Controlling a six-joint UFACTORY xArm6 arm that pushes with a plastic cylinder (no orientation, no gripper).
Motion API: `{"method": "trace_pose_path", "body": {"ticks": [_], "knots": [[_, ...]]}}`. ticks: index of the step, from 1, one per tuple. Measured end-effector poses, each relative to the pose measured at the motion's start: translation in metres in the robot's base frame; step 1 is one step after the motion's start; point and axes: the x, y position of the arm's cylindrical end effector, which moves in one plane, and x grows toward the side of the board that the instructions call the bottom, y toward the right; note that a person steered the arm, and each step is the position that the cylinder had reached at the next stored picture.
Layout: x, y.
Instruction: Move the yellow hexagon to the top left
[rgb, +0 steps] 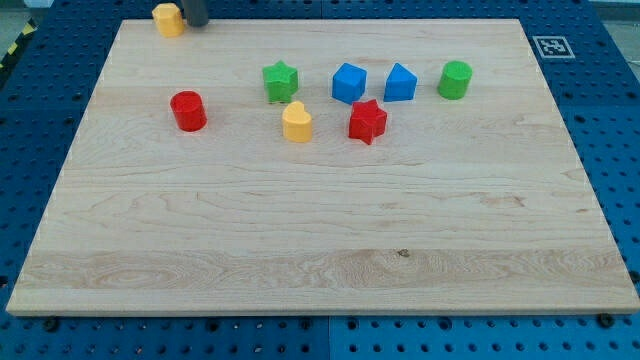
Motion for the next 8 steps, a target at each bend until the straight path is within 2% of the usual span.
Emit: {"method": "trace_pose_path", "body": {"ticks": [1, 3, 4, 5, 6, 8], "knots": [[0.001, 0.007], [0.043, -0.004], [0.048, -0.054], [0.017, -0.112], [0.000, -0.118], [0.000, -0.116]]}}
